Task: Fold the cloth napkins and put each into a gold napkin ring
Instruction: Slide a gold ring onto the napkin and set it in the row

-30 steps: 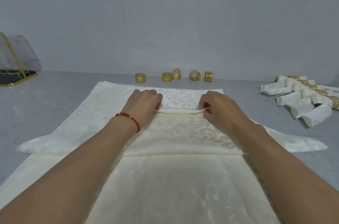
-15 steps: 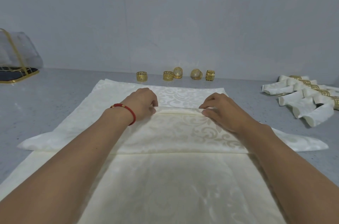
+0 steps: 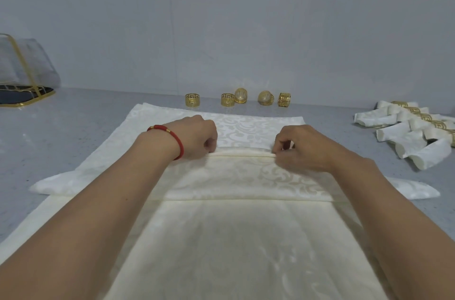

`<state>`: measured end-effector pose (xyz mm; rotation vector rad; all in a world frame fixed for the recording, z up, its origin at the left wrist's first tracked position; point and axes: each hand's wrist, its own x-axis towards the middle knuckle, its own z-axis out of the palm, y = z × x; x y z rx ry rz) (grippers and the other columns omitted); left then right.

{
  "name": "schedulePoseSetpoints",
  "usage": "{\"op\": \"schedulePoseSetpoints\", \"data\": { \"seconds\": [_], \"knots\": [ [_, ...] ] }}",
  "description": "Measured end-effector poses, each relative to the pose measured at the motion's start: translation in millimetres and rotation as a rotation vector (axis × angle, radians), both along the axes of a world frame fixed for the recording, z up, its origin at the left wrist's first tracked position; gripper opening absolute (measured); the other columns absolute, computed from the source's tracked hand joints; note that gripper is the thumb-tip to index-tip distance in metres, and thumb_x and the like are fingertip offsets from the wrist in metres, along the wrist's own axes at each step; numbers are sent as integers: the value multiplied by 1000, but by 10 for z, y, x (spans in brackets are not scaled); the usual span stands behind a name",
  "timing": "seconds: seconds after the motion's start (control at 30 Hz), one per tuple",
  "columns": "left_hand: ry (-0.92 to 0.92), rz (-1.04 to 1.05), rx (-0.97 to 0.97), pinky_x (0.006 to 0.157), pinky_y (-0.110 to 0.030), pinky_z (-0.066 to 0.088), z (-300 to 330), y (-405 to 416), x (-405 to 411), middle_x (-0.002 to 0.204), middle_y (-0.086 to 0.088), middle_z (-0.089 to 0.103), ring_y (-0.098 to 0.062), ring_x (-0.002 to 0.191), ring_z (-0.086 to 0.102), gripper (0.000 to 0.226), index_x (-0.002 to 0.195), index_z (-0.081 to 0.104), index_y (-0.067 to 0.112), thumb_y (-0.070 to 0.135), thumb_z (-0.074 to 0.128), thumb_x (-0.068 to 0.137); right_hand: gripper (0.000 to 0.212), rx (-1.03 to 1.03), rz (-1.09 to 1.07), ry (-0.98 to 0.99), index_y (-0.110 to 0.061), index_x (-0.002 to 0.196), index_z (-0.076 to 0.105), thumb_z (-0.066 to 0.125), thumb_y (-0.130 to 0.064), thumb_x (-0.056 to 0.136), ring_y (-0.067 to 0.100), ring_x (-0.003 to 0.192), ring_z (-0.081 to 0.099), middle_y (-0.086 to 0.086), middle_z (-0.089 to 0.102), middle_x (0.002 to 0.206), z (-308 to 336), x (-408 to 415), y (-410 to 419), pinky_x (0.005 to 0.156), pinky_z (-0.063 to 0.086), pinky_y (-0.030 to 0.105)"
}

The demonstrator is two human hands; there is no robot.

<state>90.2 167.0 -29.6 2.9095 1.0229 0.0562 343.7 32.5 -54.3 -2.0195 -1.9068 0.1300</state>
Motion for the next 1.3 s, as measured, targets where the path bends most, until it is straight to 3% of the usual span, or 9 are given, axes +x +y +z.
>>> {"op": "schedulePoseSetpoints", "data": {
  "seconds": [0.27, 0.4, 0.57, 0.7, 0.83, 0.93, 1.07, 1.13, 1.3],
  "knots": [
    [-34, 83, -68, 83, -28, 49, -85, 14, 35, 104, 2, 62, -19, 96, 61, 20, 112, 66, 21, 14, 63, 93, 9, 111, -8, 164, -31, 101, 77, 75, -30, 92, 0, 94, 60, -15, 66, 101, -176, 92, 1, 79, 46, 14],
    [9, 92, 162, 89, -38, 42, -184, -133, 50, 112, -1, 56, -24, 108, 50, 17, 110, 57, 20, 11, 53, 96, 7, 72, 5, 55, -24, 98, 77, 73, -27, 95, 2, 89, 61, -10, 67, 97, -106, 23, 12, 73, 44, 12],
    [-74, 66, 382, 82, -37, 32, -331, -376, -106, 103, 4, 52, -23, 100, 48, 36, 108, 48, 23, -4, 49, 84, 2, 113, 14, -191, -20, 96, 66, 65, -20, 98, 15, 91, 59, -9, 63, 96, -63, -113, -72, 73, 46, 29],
    [-101, -39, 309, 77, -31, 29, -299, -407, -235, 99, 11, 50, -18, 99, 50, 44, 95, 46, 28, -11, 47, 75, 25, 223, 103, -460, -20, 96, 65, 72, 0, 83, 19, 84, 57, -6, 59, 92, -215, -155, -269, 61, 32, 27],
    [-207, 31, 85, 85, -36, 48, -289, -427, -350, 108, 9, 62, -17, 104, 56, 34, 105, 65, 24, 1, 49, 85, 21, 65, 50, -222, -27, 111, 71, 60, -18, 95, 11, 99, 58, -12, 62, 106, -92, -185, -389, 81, 51, 32],
    [-298, 71, 100, 78, -34, 48, -335, -417, -338, 102, 9, 63, -19, 102, 58, 23, 113, 64, 27, 19, 49, 98, 17, 153, 1, -25, -23, 105, 76, 60, -22, 99, 8, 91, 62, -10, 69, 101, -80, -203, -432, 83, 53, 32],
    [-244, 63, 89, 83, -33, 46, -410, -336, -297, 102, 6, 51, -20, 106, 53, 27, 123, 65, 25, 21, 51, 101, 20, 194, -15, 45, -24, 117, 75, 65, -25, 100, 9, 94, 59, -8, 64, 108, -209, -116, -370, 81, 46, 19],
    [-248, 58, 85, 88, -37, 46, -412, -312, -295, 107, 4, 51, -21, 108, 51, 26, 121, 68, 24, 20, 54, 100, 22, 153, 0, 10, -25, 120, 74, 65, -28, 100, 11, 105, 52, -9, 61, 115, -234, -104, -349, 92, 45, 26],
    [-248, 78, 106, 91, -38, 39, -364, -334, -289, 107, 9, 56, -16, 107, 48, 16, 108, 61, 28, 20, 52, 98, 9, 122, -26, -76, -32, 92, 66, 61, -29, 99, 7, 91, 58, -15, 65, 93, -151, -169, -367, 86, 46, 34]
  ]
}}
